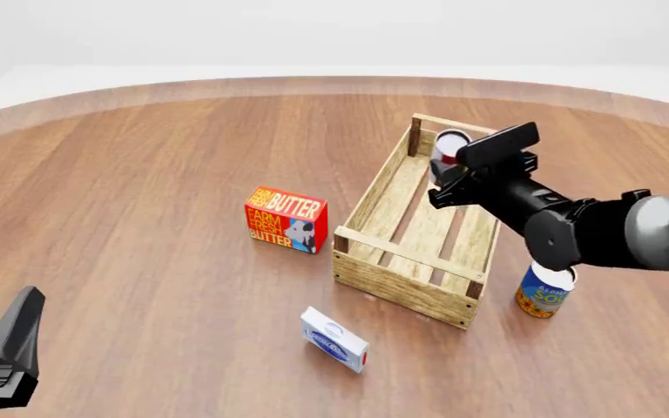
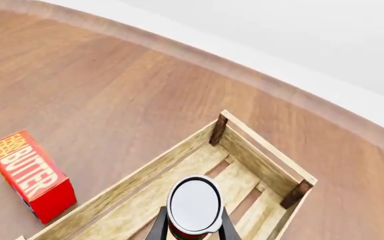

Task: Pick up the tomato sauce, and put it in the wooden tray.

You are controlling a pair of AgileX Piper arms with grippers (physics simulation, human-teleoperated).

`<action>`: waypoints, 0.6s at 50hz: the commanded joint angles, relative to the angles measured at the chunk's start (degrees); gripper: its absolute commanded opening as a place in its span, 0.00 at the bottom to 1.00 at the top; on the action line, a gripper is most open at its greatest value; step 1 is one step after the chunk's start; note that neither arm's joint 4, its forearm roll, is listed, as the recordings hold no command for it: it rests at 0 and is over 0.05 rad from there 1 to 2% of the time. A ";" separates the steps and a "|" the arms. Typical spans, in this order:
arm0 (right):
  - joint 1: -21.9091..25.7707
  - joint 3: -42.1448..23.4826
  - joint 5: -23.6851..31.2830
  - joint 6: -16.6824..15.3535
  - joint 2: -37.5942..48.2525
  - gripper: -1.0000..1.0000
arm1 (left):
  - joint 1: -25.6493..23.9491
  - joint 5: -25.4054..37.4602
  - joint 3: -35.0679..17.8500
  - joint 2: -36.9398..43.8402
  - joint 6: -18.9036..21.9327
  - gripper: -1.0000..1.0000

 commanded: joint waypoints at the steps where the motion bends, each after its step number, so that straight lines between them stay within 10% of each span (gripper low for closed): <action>1: 0.56 -2.85 -0.15 1.11 3.70 0.00 | 0.00 0.00 0.00 0.00 0.00 1.00; 30: 0.98 -6.77 0.65 1.46 9.71 0.00 | 0.00 0.00 0.00 0.00 0.00 1.00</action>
